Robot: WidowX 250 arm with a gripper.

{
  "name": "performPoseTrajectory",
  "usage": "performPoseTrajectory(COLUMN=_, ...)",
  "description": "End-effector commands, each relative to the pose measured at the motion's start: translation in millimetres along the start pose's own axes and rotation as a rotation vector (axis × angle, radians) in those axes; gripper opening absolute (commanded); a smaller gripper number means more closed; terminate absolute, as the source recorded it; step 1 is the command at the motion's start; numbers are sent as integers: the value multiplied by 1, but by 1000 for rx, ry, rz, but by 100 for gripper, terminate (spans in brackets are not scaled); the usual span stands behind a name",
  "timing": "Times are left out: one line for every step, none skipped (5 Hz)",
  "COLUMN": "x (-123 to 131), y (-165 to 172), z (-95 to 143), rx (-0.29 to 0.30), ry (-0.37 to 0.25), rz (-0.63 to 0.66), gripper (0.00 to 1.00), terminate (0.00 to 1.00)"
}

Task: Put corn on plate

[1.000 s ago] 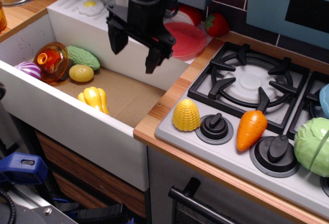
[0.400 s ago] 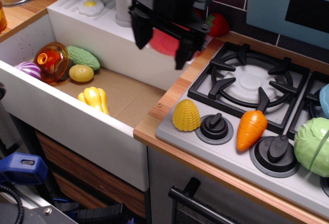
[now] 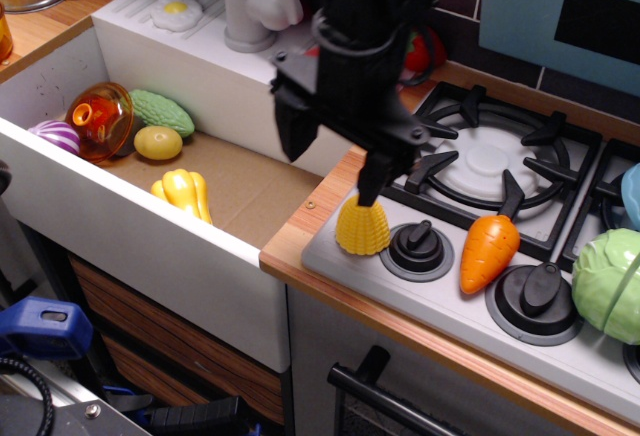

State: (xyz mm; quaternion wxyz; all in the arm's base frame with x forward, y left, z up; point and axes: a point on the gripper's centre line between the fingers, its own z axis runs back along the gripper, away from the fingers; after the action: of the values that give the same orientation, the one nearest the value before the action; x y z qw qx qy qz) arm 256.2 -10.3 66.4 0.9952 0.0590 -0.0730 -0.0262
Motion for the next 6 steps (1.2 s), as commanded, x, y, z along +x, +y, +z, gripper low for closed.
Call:
performPoseTrajectory(x=-2, y=0, z=-3, rx=-4, ry=-80, rz=-4, gripper=100, terminate=0)
performPoseTrajectory(x=3, y=-1, z=-5, rx=-10, ry=-90, rz=-15, gripper=100, terminate=0)
performPoseTrajectory(x=10, y=-5, z=-5, rx=-18, ry=-104, rz=-19, gripper=100, terminate=0)
performPoseTrajectory(x=17, y=-9, z=-6, rx=-30, ry=-116, rz=-18, gripper=100, terminate=0)
performPoseTrajectory(x=21, y=-13, z=-11, rx=-49, ry=-126, rz=-15, gripper=100, terminate=0)
performPoseTrajectory(x=24, y=-15, z=-17, rx=-77, ry=-125, rz=-8, gripper=100, terminate=0)
